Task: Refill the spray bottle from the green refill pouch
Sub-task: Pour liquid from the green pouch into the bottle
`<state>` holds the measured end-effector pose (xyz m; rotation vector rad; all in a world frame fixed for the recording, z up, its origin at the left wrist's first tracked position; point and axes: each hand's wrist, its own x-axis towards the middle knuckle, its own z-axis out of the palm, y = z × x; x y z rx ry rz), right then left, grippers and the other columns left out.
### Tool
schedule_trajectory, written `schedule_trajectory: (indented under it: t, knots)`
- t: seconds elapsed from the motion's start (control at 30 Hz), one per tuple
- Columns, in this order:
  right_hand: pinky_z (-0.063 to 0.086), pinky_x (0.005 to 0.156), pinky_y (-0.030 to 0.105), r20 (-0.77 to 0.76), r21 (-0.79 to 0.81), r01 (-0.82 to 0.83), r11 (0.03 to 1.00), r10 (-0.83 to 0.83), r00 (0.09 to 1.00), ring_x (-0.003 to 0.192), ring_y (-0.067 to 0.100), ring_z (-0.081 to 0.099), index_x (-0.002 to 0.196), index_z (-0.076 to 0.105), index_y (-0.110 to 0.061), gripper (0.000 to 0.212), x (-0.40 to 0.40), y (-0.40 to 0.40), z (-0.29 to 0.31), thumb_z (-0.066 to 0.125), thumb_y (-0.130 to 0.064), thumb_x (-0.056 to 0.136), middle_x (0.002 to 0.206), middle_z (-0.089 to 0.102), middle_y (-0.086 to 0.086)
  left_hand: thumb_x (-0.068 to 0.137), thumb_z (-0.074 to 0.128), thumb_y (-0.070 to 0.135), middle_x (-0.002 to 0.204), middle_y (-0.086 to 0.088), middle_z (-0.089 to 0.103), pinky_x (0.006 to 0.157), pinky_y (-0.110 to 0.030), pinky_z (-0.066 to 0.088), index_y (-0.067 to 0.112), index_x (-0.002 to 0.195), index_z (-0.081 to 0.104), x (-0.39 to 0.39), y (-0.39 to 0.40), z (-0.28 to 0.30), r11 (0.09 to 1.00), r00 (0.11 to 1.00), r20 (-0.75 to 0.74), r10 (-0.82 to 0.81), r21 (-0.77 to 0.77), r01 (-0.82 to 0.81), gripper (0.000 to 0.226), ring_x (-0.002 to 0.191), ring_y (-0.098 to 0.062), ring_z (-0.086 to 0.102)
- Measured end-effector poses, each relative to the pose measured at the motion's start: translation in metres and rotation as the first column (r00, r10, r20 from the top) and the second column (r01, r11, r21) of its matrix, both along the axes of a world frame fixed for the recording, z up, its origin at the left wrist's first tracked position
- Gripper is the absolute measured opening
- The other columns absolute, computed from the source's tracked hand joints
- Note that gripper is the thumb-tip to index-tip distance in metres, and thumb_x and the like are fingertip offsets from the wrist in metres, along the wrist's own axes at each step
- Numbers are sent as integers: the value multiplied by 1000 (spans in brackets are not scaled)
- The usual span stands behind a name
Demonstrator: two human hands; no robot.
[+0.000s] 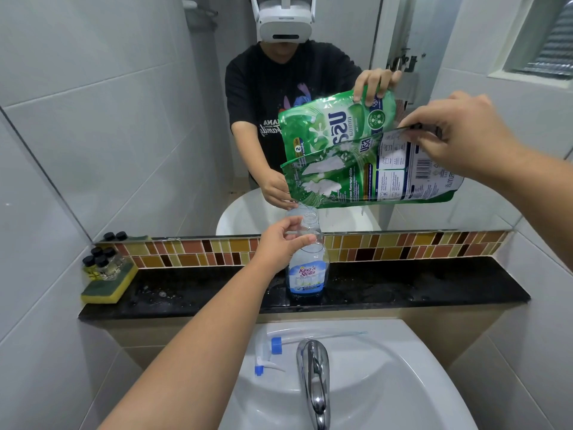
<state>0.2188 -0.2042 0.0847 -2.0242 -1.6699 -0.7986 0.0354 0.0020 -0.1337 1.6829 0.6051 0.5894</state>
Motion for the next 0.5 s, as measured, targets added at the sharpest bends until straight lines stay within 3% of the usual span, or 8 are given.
schedule_trajectory:
  t: [0.17, 0.33, 0.5]
  knots:
    - [34, 74, 42, 1, 3, -2, 1000, 2, 1000, 79, 28, 46, 104, 71, -18, 19, -1, 0, -1, 61, -21, 88, 84, 69, 7, 79, 80, 33, 125, 6, 59, 90, -32, 53, 26, 131, 53, -1, 0, -1, 1000, 1000, 3, -3, 6, 3, 60, 109, -10, 61]
    - [31, 74, 40, -5, 1, -2, 1000, 2, 1000, 80, 26, 45, 104, 71, -19, 20, 0, 0, -5, 60, -21, 88, 87, 70, 7, 79, 80, 35, 119, 12, 59, 84, -25, 52, 34, 121, 52, -1, 0, 0, 1000, 1000, -2, -3, 20, 3, 51, 104, -5, 60]
    - [32, 75, 41, -12, 0, 1, 1000, -1, 1000, 82, 29, 48, 104, 71, -20, 20, 1, -1, -8, 60, -20, 88, 87, 70, 6, 79, 80, 34, 120, 11, 59, 85, -26, 53, 27, 130, 53, -1, 0, -1, 1000, 1000, 0, -3, 20, 3, 57, 103, -5, 60]
